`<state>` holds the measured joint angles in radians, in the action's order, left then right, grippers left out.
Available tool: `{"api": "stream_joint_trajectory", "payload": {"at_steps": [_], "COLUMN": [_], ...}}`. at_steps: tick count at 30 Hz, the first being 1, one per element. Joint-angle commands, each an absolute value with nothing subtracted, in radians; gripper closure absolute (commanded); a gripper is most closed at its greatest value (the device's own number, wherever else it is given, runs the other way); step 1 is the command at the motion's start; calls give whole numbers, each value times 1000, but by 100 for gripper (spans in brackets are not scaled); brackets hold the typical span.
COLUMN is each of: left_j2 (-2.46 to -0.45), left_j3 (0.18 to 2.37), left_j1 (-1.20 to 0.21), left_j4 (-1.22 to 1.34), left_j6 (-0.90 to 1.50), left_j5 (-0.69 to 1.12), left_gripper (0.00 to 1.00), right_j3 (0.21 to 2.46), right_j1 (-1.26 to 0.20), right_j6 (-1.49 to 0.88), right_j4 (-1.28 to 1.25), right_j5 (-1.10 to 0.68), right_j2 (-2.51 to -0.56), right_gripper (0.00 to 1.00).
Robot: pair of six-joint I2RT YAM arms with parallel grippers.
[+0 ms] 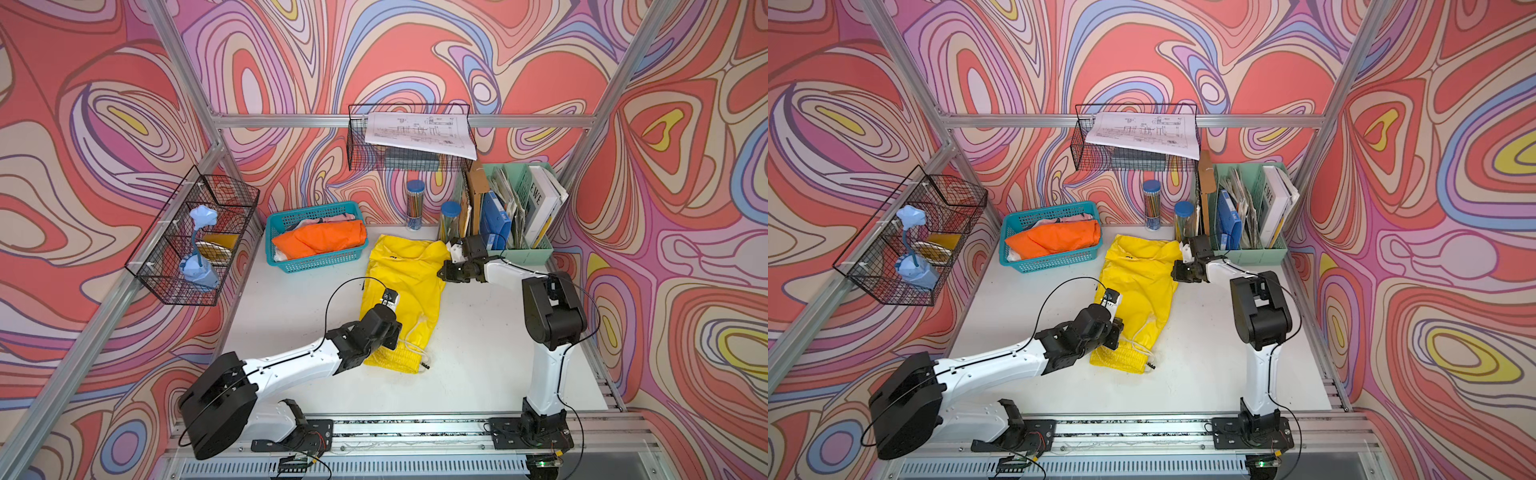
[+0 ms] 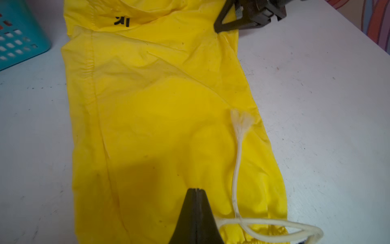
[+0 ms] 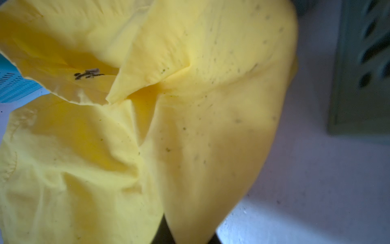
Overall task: Roll up the shorts
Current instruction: Adjust the shorts at the center of the board, then roll the shorts at the center of the board.
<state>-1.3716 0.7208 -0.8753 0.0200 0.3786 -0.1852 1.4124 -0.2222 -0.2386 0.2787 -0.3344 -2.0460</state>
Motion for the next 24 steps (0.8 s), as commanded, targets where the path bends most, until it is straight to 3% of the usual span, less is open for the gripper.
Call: {"api": "stream_joint_trajectory", "payload": {"at_steps": [1, 2, 5, 11, 14, 17, 24], "left_j2": [-1484, -1515, -1549, -1499, -1455, -1443, -1506], "left_j3": [782, 792, 758, 738, 713, 655, 604], "left_j1": [-871, -875, -880, -877, -877, -879, -877], "left_j4": [-13, -11, 38, -36, -62, -24, 59], "left_j6": [374, 393, 448, 427, 443, 493, 482], "left_j5": [-141, -119, -101, -124, -126, -56, -36], "left_gripper": [100, 100, 100, 100, 100, 100, 100], "right_j3": [1478, 1493, 1501, 1318, 1180, 1027, 600], "right_j1": [-227, -228, -228, -260, -364, -481, -595], "right_j6": [-141, -128, -91, -25, 86, 232, 425], "right_j4": [344, 354, 370, 289, 212, 128, -189], "right_j5": [-273, -269, -267, -237, -97, 7, -81], "right_j2": [-2067, -2061, -2004, -1797, -1666, -1553, -1232], "right_gripper": [31, 19, 11, 11, 12, 21, 20]}}
